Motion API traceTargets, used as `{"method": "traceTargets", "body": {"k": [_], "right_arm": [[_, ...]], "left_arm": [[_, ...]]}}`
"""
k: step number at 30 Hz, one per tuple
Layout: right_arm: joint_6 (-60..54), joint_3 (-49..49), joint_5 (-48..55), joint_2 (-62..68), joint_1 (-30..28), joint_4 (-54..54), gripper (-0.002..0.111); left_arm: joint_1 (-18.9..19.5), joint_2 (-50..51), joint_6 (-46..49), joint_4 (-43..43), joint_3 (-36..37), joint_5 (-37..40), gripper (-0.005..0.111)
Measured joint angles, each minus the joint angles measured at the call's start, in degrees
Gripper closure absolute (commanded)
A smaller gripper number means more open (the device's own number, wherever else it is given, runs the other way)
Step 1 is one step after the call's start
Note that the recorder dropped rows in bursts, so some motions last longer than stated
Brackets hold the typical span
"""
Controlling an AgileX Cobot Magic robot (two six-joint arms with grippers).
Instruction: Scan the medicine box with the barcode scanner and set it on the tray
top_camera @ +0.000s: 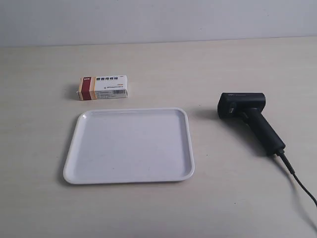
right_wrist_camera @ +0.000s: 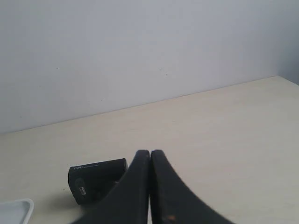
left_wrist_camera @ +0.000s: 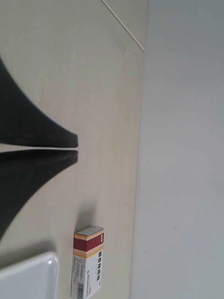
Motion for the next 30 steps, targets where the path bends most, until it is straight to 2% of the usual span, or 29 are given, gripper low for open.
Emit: {"method": "traceTargets", "body": {"k": [30], "right_arm": [[0.0,0.0,0.0,0.0,0.0,0.0,0.108]], "left_arm": [[0.0,0.0,-1.6,-1.0,0.0,0.0,0.103]]}}
